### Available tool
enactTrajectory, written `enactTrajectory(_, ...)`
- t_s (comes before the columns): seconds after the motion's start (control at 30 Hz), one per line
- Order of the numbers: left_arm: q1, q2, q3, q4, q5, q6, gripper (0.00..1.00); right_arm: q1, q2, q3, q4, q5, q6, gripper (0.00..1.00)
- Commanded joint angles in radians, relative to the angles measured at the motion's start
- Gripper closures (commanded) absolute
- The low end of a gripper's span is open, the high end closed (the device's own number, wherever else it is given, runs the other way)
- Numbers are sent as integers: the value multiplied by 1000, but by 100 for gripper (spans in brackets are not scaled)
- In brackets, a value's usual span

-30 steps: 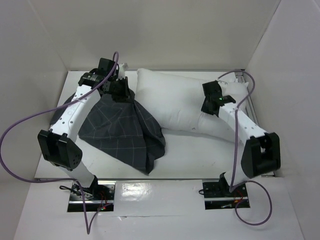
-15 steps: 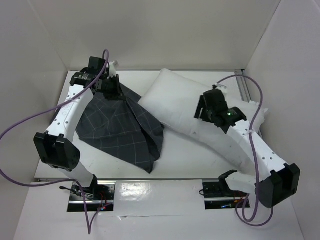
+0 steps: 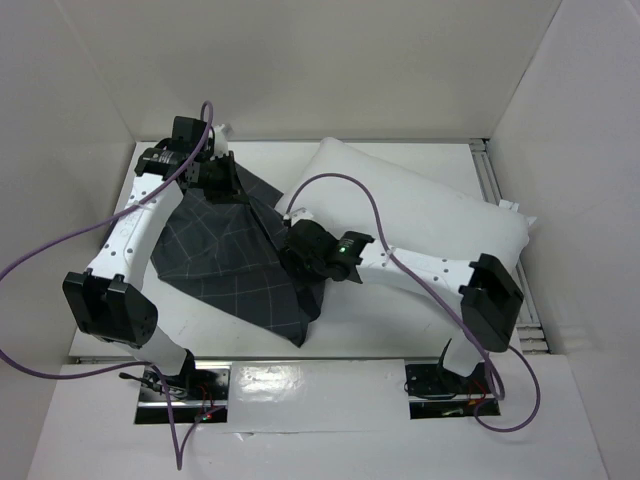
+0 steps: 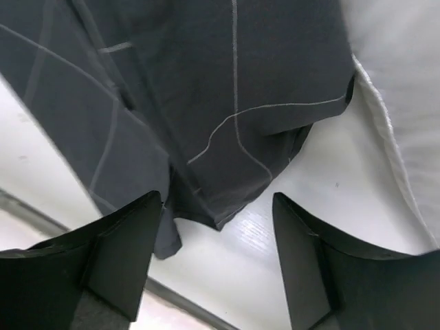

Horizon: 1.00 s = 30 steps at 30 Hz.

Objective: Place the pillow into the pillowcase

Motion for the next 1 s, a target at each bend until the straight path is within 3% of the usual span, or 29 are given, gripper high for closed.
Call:
enactTrajectory(0.0,7,-45,2,15,-2,11,100,4,62,67,24,25,-30,28)
enactTrajectory(0.07,7,-46,2,6,-12,11,100,4,137,90,57,39,-30,35)
enactTrajectory(0.13,28,-56,2,6,-24,11,100,4,195,114,73,39,-48,62)
enactTrajectory(0.2,57,-79,2,-6,-47,11,100,4,232,218,53,102,-68,100)
enactTrajectory(0.27,91,-101,2,-15,-81,-26,100,-19,260,352,53,118,-131,100)
enactTrajectory(0.4,169,-182,22,-15,-185,-75,100,-76,319,574,209,95,-275,100)
enactTrajectory(0.47,183,-220,51,-5,-252,-97,100,-141,375,694,293,95,-287,100)
enactTrajectory(0.57,197,-230,109,5,-253,-97,100,-217,421,725,398,62,-249,100)
enactTrajectory(0.67,197,-216,149,5,-205,-84,100,-293,500,760,450,46,-209,100)
enactTrajectory(0.8,197,-182,125,5,-44,-55,100,-370,628,892,354,49,-209,100)
enactTrajectory(0.87,183,-162,97,15,14,-32,100,-395,662,927,297,-11,-197,89)
enactTrajectory(0.97,171,-148,64,-23,-10,3,100,-404,688,952,286,-114,-197,75)
